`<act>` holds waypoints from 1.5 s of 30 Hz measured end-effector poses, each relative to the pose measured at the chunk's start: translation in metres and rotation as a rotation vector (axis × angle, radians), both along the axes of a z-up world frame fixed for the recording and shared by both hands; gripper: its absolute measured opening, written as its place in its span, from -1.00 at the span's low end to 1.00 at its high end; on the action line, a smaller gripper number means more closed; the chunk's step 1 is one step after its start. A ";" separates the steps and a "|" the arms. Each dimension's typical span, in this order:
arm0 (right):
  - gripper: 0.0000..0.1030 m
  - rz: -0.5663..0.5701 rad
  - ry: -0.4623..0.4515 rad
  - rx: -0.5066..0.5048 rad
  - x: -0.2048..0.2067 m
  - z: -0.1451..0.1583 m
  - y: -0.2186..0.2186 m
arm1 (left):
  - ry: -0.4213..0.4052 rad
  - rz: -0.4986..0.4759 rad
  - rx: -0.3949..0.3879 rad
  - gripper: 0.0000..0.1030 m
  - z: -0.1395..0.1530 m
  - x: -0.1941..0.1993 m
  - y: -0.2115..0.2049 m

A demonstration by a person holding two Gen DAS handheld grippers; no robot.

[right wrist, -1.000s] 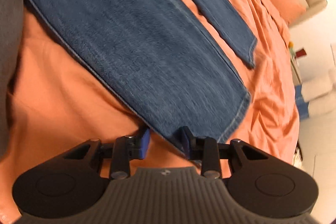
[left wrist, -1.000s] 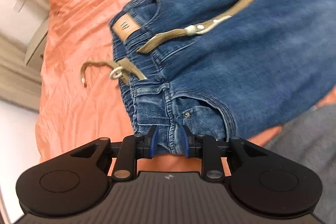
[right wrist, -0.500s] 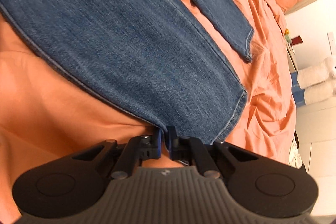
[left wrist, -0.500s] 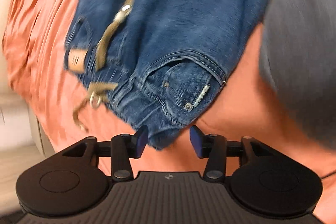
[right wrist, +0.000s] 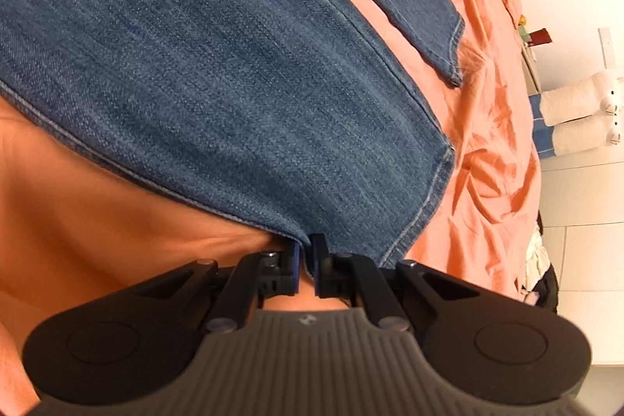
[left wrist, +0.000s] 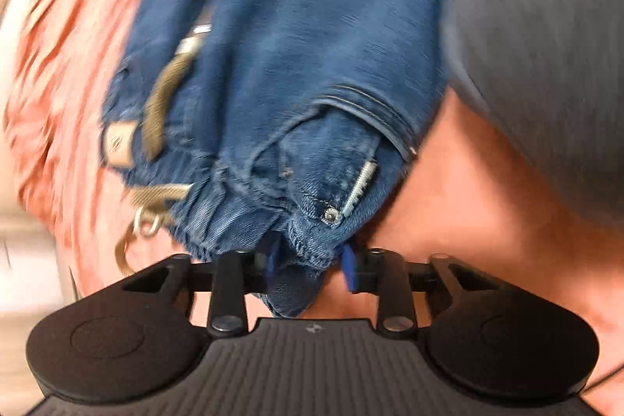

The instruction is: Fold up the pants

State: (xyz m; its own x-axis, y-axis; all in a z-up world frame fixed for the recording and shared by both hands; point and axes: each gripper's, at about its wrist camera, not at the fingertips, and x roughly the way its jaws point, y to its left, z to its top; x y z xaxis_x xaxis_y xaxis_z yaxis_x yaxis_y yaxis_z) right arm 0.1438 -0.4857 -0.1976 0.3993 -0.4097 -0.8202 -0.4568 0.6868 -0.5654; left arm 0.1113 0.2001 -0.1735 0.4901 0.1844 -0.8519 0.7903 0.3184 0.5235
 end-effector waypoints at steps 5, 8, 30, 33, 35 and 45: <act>-1.00 -0.024 -0.088 -0.002 -0.010 0.015 -0.003 | -0.190 0.226 -0.177 -0.59 0.034 0.003 0.003; -1.00 -0.034 -0.181 0.015 -0.016 0.037 -0.005 | -0.291 0.348 -0.294 -0.61 0.065 0.005 0.005; -1.00 -0.280 -0.557 0.186 0.158 0.154 -0.012 | -0.418 0.920 -0.613 -0.63 0.171 0.172 0.025; -1.00 -0.279 -0.523 0.165 0.214 0.129 -0.010 | -0.404 0.962 -0.571 -0.63 0.149 0.221 0.024; -1.00 -0.274 -0.490 0.140 0.254 0.108 -0.004 | -0.386 0.983 -0.545 -0.63 0.130 0.247 0.023; -1.00 -0.254 -0.310 0.057 0.366 0.000 0.008 | -0.282 0.998 -0.436 -0.60 0.038 0.325 0.022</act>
State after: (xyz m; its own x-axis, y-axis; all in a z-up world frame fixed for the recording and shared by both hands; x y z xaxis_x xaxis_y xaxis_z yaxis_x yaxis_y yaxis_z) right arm 0.5096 -0.4775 -0.1971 0.5232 -0.4846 -0.7010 -0.0818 0.7902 -0.6074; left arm 0.4364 0.2223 -0.1352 0.4749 0.3153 -0.8216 -0.0494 0.9417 0.3328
